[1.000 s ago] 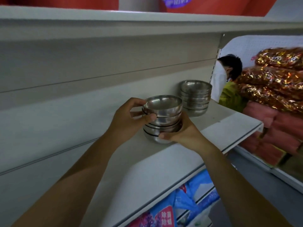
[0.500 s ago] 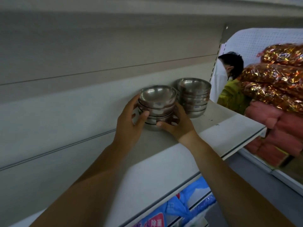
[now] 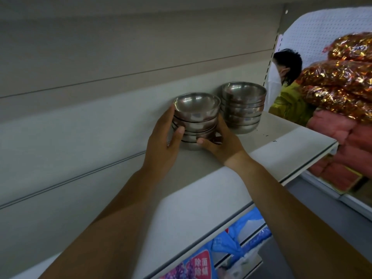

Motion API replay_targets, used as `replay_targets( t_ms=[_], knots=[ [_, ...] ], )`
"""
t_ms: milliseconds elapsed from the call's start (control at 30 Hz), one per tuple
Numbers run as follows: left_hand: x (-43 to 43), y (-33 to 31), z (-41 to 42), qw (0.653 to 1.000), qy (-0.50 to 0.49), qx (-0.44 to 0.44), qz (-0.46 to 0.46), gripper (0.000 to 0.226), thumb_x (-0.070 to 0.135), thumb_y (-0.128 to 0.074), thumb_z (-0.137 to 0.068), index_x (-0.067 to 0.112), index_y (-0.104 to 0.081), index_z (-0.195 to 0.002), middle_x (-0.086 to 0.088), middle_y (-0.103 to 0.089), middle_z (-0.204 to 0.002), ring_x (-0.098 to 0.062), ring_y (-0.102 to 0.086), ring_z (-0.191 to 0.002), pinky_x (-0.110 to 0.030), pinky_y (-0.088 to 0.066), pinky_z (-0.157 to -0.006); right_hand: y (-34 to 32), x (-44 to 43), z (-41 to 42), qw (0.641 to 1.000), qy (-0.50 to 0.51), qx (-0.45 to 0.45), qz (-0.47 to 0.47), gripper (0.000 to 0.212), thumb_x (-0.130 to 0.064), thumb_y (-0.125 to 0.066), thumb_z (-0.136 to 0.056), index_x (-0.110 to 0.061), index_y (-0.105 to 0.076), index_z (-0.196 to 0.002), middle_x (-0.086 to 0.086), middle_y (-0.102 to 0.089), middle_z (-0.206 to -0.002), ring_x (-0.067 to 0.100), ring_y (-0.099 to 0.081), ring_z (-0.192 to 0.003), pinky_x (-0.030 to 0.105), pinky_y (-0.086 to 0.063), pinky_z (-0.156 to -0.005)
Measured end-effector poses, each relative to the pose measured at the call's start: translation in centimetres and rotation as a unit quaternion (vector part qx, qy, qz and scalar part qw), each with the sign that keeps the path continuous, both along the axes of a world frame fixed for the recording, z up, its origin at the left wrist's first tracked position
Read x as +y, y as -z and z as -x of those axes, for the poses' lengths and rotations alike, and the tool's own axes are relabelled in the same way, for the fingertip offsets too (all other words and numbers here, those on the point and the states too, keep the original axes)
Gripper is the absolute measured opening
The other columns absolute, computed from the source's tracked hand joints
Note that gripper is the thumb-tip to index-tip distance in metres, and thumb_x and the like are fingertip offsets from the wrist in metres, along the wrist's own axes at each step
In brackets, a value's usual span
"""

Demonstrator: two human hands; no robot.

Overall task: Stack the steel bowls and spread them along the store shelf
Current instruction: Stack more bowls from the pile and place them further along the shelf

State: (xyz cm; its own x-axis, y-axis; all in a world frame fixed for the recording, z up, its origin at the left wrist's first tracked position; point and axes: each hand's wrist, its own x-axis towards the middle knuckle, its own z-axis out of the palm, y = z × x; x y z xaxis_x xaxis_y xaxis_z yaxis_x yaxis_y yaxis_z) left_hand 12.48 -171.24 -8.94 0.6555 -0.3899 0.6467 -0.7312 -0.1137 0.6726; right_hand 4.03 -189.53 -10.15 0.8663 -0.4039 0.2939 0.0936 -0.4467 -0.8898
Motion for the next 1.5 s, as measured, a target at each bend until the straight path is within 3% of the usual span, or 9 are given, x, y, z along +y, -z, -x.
replay_targets(
  t_ms=[333, 467, 600, 800, 900, 1067, 1233, 1333, 1500],
  knots=[
    [-0.1, 0.0, -0.6, 1.0, -0.014, -0.012, -0.009, 0.063, 0.04, -0.056, -0.102, 0.047, -0.022, -0.155, 0.016, -0.046, -0.143, -0.013, -0.05, -0.135, -0.047, -0.051, -0.105, -0.3, 0.5, 0.4, 1.0, -0.007, 0.014, -0.003, 0.101, -0.04, -0.078, -0.086, -0.041, -0.01, -0.161, -0.006, -0.046, -0.154, 0.004, -0.047, -0.125, -0.001, -0.04, -0.087],
    [-0.1, -0.3, 0.1, 1.0, 0.006, 0.018, 0.014, 0.065, 0.032, -0.058, -0.102, 0.036, -0.023, -0.156, 0.014, -0.045, -0.148, -0.01, -0.05, -0.137, -0.029, -0.052, -0.104, -0.6, 0.6, 0.7, 1.0, -0.008, -0.003, -0.02, 0.083, -0.058, -0.064, -0.092, -0.048, -0.015, -0.159, -0.012, -0.046, -0.155, 0.006, -0.046, -0.136, 0.022, -0.04, -0.111],
    [-0.2, -0.4, 0.3, 0.999, -0.003, 0.038, 0.027, 0.069, 0.029, -0.061, -0.1, 0.026, -0.025, -0.159, 0.007, -0.046, -0.153, -0.01, -0.052, -0.135, -0.013, -0.048, -0.099, -0.7, 0.7, 0.8, 1.0, 0.004, -0.001, -0.018, 0.078, -0.06, -0.062, -0.093, -0.048, -0.02, -0.157, -0.01, -0.05, -0.151, 0.008, -0.05, -0.133, 0.021, -0.04, -0.106],
    [-0.3, -0.2, -0.3, 0.999, -0.008, 0.033, 0.03, 0.066, 0.029, -0.064, -0.099, 0.024, -0.032, -0.157, 0.002, -0.054, -0.148, -0.009, -0.057, -0.129, -0.019, -0.053, -0.096, -0.9, 0.8, 0.6, 0.999, 0.032, -0.016, -0.026, 0.071, -0.053, -0.067, -0.092, -0.039, -0.035, -0.154, -0.01, -0.056, -0.143, 0.006, -0.052, -0.127, 0.01, -0.041, -0.092],
    [-0.1, -0.8, -0.2, 0.999, -0.022, 0.03, 0.012, 0.063, 0.035, -0.061, -0.1, 0.028, -0.034, -0.156, 0.0, -0.059, -0.142, -0.006, -0.06, -0.123, -0.015, -0.053, -0.092, -0.8, 0.8, 0.5, 0.999, 0.036, -0.021, -0.027, 0.071, -0.056, -0.067, -0.09, -0.04, -0.037, -0.153, -0.011, -0.058, -0.143, 0.006, -0.054, -0.126, 0.022, -0.044, -0.102],
    [0.8, -3.6, -0.4, 0.994, -0.038, -0.03, -0.094, 0.058, 0.046, -0.047, -0.104, 0.04, -0.024, -0.157, 0.005, -0.062, -0.139, -0.006, -0.062, -0.114, -0.028, -0.052, -0.097, -0.7, 0.6, 0.1, 0.999, 0.043, -0.016, -0.01, 0.07, -0.061, -0.065, -0.089, -0.042, -0.037, -0.151, -0.009, -0.059, -0.142, 0.011, -0.056, -0.128, 0.032, -0.046, -0.107],
    [0.9, -4.7, -0.8, 0.98, -0.057, -0.103, -0.162, 0.034, 0.046, -0.044, -0.105, 0.037, -0.049, -0.138, 0.006, -0.069, -0.122, -0.017, -0.069, -0.095, -0.043, -0.057, -0.086, -0.8, 0.7, 0.2, 0.999, 0.047, -0.016, -0.005, 0.069, -0.058, -0.065, -0.09, -0.039, -0.038, -0.152, -0.007, -0.061, -0.139, 0.01, -0.057, -0.124, 0.013, -0.043, -0.094],
    [0.9, -5.1, -0.9, 0.979, -0.054, -0.099, -0.168, 0.025, 0.045, -0.047, -0.104, 0.033, -0.054, -0.125, 0.005, -0.071, -0.111, -0.017, -0.069, -0.086, -0.041, -0.057, -0.079, -0.7, 0.6, 0.2, 0.999, 0.051, -0.015, -0.003, 0.068, -0.059, -0.065, -0.09, -0.04, -0.04, -0.15, -0.008, -0.064, -0.135, 0.01, -0.059, -0.121, 0.017, -0.044, -0.095],
    [1.1, -5.9, -1.1, 0.98, -0.033, -0.084, -0.176, 0.024, 0.038, -0.05, -0.104, 0.026, -0.055, -0.125, 0.002, -0.069, -0.118, -0.019, -0.067, -0.09, -0.034, -0.054, -0.08, -0.7, 0.8, 0.2, 0.998, 0.053, -0.012, -0.004, 0.071, -0.063, -0.063, -0.087, -0.04, -0.04, -0.15, -0.012, -0.063, -0.131, 0.003, -0.058, -0.113, 0.006, -0.038, -0.084]
  ],
)
